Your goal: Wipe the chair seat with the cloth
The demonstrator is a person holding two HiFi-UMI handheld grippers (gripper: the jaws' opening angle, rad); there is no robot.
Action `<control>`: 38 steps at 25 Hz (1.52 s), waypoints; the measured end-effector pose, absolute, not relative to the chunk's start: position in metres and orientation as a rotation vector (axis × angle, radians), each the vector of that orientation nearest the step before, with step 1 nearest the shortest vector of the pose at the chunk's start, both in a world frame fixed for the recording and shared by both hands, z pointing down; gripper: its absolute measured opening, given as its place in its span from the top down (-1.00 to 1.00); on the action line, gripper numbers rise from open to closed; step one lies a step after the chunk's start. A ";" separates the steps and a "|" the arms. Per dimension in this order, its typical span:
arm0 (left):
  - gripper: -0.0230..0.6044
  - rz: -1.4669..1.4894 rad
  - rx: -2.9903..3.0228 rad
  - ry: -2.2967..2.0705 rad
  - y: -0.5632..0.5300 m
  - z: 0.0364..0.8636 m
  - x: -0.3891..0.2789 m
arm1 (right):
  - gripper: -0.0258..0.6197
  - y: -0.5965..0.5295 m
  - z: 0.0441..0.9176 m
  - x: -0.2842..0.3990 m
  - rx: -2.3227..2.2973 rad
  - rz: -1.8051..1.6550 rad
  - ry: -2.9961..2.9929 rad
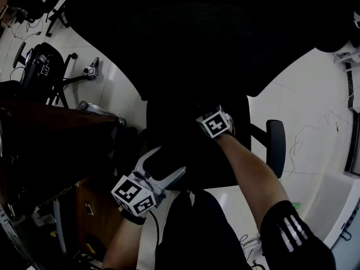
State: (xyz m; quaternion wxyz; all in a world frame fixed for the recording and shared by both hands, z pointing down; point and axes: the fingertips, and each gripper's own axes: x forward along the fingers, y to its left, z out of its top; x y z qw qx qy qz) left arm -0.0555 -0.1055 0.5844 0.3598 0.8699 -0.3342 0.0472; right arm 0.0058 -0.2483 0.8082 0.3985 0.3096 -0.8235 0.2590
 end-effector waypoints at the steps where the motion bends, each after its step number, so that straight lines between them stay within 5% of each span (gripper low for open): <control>1: -0.31 0.122 2.235 -0.880 -0.104 0.584 -0.062 | 0.77 -0.245 0.803 -0.025 0.732 0.617 -2.124; 6: -0.31 0.117 2.211 -0.943 -0.094 0.591 -0.086 | 0.77 -0.212 0.808 -0.134 0.497 0.501 -2.193; 12: -0.31 0.106 2.189 -0.982 -0.086 0.598 -0.105 | 0.77 -0.187 0.843 -0.155 0.418 0.456 -2.147; 18: -0.31 0.108 2.174 -0.962 -0.079 0.606 -0.099 | 0.77 -0.183 0.861 -0.095 0.476 0.456 -2.064; 30: -0.31 0.129 2.226 -0.820 -0.074 0.604 -0.046 | 0.77 -0.180 0.863 0.165 0.869 0.606 -1.749; 38: -0.31 0.144 2.233 -0.813 -0.068 0.596 -0.042 | 0.77 -0.179 0.842 0.143 0.926 0.672 -1.821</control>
